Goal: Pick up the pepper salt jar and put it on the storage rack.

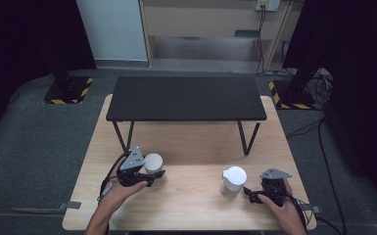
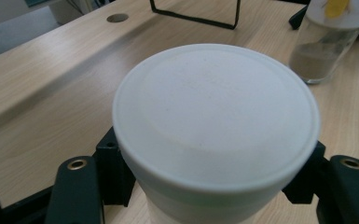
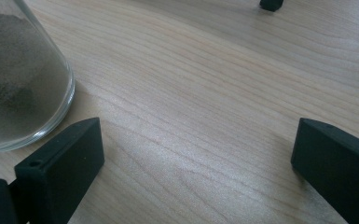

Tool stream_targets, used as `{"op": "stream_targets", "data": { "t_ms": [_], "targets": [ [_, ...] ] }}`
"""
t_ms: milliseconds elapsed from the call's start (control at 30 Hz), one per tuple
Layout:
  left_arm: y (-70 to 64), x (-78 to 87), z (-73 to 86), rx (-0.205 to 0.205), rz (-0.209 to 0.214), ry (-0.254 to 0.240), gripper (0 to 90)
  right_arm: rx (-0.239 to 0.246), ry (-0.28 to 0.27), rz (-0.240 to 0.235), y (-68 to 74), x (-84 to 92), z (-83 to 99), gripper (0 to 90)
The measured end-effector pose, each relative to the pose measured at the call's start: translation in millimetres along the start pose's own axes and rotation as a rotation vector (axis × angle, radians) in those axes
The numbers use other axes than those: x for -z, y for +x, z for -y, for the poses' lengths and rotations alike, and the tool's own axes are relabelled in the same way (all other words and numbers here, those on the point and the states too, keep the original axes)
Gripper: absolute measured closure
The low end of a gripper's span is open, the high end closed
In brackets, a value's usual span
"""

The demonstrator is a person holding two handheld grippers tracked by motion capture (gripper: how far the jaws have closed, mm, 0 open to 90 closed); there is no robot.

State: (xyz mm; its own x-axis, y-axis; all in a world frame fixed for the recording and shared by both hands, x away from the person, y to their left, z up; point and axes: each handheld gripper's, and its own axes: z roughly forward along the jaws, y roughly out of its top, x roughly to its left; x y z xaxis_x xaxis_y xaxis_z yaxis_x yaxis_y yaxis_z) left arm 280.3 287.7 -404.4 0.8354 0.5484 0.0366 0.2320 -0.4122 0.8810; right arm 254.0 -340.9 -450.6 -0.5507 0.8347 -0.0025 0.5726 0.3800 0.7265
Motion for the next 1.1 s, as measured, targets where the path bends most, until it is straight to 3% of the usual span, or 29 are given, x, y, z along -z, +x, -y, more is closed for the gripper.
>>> {"op": "stream_targets", "data": {
  "t_ms": [300, 1100],
  "targets": [
    [7.0, 5.3, -13.4, -0.045, 0.046, -0.006, 33.1, 0.0, 0.0, 0.0, 0.0, 0.0, 0.0, 3.2],
    [23.0, 23.4, -38.5, -0.106, 0.11, 0.012, 33.2, -0.001, 0.0, -0.001, -0.2, -0.1, 0.0, 3.1]
  ]
}}
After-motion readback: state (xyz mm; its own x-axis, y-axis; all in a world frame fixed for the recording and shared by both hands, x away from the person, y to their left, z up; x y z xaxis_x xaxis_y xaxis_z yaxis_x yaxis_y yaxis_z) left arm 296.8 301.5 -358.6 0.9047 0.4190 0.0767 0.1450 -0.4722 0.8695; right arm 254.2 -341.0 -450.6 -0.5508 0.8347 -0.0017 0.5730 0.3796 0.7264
